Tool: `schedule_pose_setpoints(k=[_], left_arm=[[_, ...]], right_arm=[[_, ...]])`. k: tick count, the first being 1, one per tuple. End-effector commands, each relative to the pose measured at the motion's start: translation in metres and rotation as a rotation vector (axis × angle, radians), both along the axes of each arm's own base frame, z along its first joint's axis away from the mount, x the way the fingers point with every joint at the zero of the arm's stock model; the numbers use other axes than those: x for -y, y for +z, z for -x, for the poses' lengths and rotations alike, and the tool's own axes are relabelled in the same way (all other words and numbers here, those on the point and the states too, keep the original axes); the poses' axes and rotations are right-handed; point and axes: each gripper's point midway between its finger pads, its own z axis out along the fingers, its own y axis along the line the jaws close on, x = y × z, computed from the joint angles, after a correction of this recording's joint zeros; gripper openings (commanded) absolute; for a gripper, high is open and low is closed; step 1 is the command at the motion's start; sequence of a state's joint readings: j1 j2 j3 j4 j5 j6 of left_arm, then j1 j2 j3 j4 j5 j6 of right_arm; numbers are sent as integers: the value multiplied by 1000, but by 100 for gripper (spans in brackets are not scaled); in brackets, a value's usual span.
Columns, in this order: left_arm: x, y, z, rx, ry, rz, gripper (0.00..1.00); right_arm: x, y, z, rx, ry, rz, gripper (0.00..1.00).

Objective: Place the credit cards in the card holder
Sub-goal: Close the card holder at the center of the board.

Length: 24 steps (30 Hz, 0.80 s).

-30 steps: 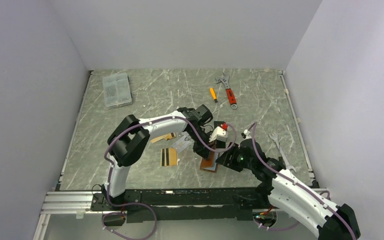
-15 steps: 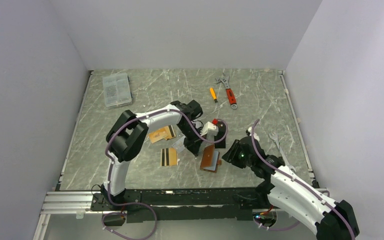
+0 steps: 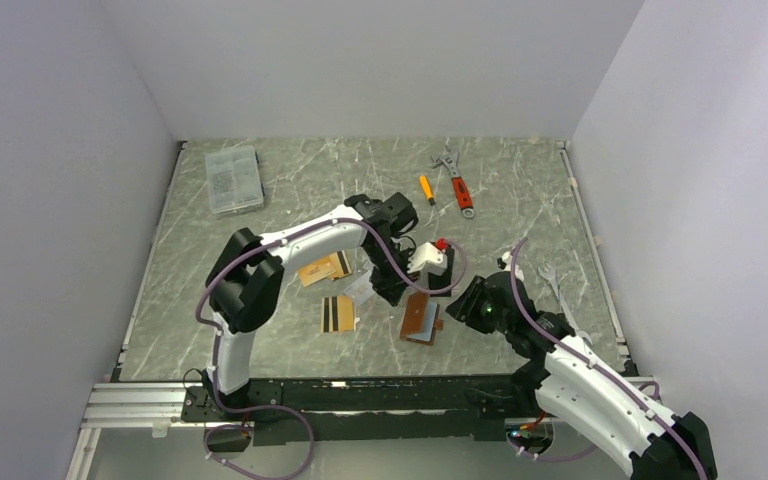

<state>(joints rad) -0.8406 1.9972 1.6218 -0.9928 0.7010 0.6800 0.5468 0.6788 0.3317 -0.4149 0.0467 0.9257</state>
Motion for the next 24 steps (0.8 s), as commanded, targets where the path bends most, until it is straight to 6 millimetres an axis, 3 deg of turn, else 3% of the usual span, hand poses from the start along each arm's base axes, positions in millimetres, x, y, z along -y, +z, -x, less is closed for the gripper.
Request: schedule_pose_setpoints(k=[1, 4, 8, 9, 10, 11, 15, 18, 21, 24], left_arm=[[-64, 16, -30, 249, 65, -203, 26], [-106, 23, -32, 368, 135, -256, 42], [-155, 46, -51, 569, 231, -313, 60], [-164, 55, -59, 605, 280, -309, 72], [-171, 65, -65, 616, 322, -293, 92], [-177, 75, -69, 614, 356, -273, 98], [-197, 108, -85, 697, 452, -255, 99], [-201, 129, -97, 737, 557, -217, 99], [-208, 118, -100, 668, 654, -226, 99], [-204, 96, -84, 482, 612, -194, 99]], right_arm=[[-2, 4, -4, 4, 1, -16, 44], [-1, 0, -3, -37, -1, -5, 46], [0, -4, -3, -66, -11, 4, 45], [2, -6, -3, -74, -19, 9, 44], [3, -7, -3, -76, -24, 14, 44], [3, -8, -3, -79, -25, 14, 44], [0, -14, -4, -94, -32, 1, 40], [-12, -19, 4, -129, 8, -52, 35], [-20, -27, 11, -153, 35, -83, 29], [-33, -27, 17, -169, 90, -88, 28]])
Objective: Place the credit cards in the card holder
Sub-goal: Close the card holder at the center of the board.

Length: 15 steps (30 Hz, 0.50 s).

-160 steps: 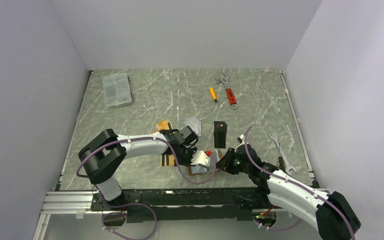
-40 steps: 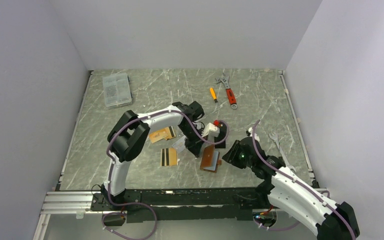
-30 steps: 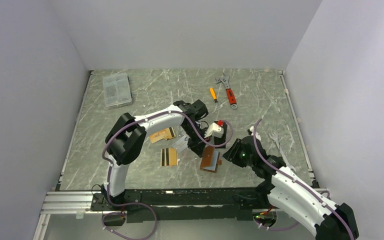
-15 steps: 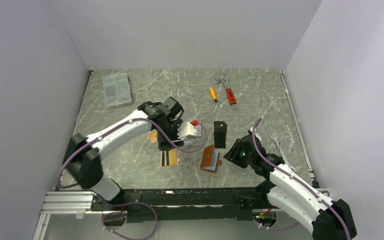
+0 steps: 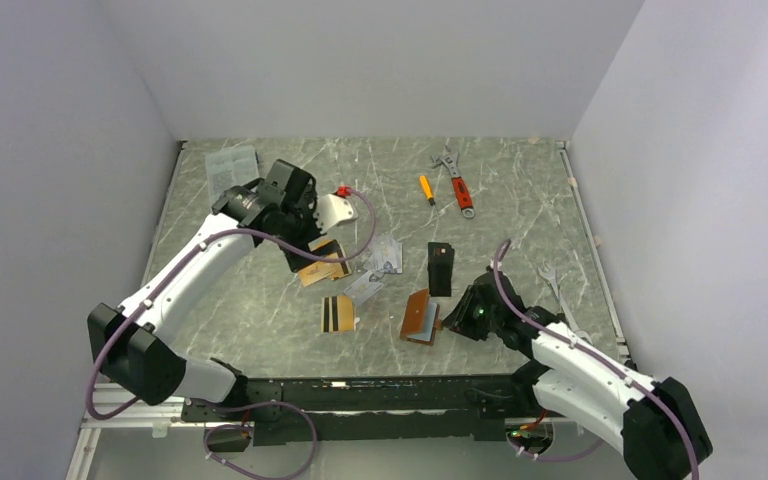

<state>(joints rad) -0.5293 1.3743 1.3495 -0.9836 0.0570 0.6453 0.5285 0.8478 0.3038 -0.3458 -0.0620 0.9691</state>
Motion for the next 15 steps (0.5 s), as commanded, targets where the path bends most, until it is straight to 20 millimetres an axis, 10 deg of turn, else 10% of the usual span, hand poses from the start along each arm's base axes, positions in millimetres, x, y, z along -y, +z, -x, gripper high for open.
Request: schedule_pose_setpoints(k=[1, 8, 15], left_arm=[[9, -12, 14, -181, 12, 149, 99], [23, -35, 39, -256, -74, 227, 99], [29, -46, 42, -338, -53, 242, 99]], right_arm=[[-26, 7, 5, -7, 83, -62, 28], [-19, 29, 5, 55, 132, 0, 31], [-4, 53, -11, 161, 158, 82, 56]])
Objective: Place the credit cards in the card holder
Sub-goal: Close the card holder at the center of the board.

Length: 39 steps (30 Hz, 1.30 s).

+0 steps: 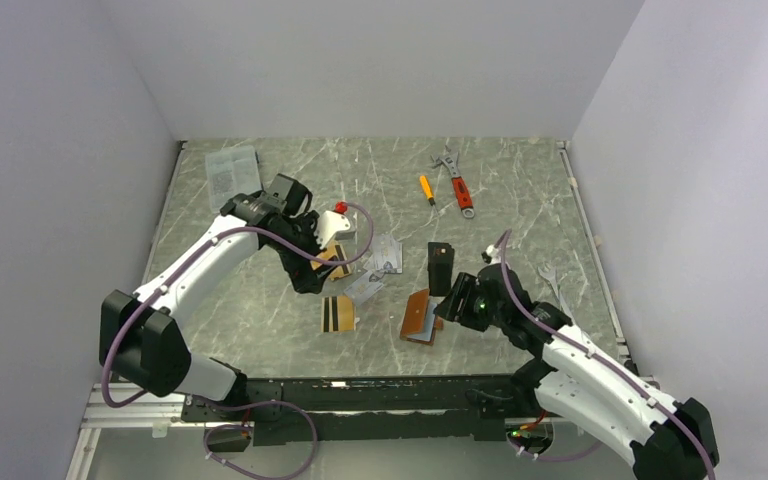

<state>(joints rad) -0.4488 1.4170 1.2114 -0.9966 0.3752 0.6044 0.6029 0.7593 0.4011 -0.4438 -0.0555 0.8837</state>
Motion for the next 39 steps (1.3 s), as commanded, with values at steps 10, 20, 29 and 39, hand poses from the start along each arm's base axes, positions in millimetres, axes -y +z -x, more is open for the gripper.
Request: schedule_pose_setpoints(k=[10, 20, 29, 39], left_arm=[[26, 13, -1, -81, -54, 101, 99], [28, 13, 11, -40, -69, 94, 99], [74, 7, 6, -34, -160, 110, 99], [133, -9, 9, -89, -275, 204, 99]], right_arm=[[-2, -3, -26, 17, 109, 58, 57], [-26, -36, -6, -49, 103, -86, 43], [-68, -14, 2, -45, 234, -82, 41], [-33, -1, -2, 140, 208, 35, 46]])
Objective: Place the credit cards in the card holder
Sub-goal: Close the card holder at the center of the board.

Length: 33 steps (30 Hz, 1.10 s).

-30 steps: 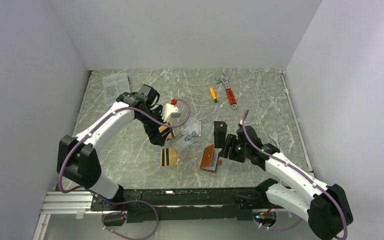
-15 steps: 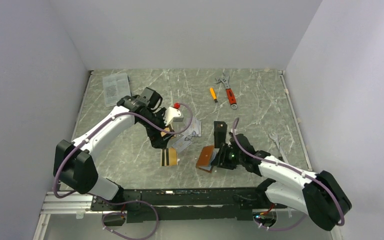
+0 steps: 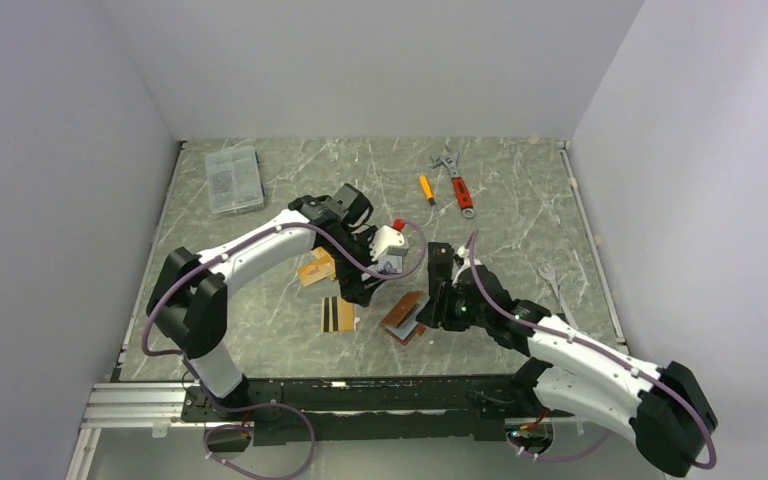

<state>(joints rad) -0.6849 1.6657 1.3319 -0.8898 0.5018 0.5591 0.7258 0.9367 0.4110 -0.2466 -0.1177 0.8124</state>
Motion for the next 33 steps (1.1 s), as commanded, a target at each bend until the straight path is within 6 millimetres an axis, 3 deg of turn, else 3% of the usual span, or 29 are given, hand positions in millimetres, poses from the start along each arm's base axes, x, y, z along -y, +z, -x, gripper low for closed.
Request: schedule_pose_setpoints(k=[1, 5, 9, 24, 33], left_arm=[[30, 15, -6, -1, -32, 130, 99], [35, 12, 4, -40, -51, 196, 100], [36, 10, 2, -68, -25, 206, 99], [40, 8, -18, -120, 64, 174, 99], [42, 4, -15, -173, 80, 186, 99]], right_arm=[[12, 5, -9, 144, -7, 33, 47], [9, 6, -16, 275, -11, 14, 54], [9, -6, -19, 281, 16, 88, 56], [-14, -17, -13, 296, 181, 183, 51], [-20, -21, -17, 309, 239, 273, 45]])
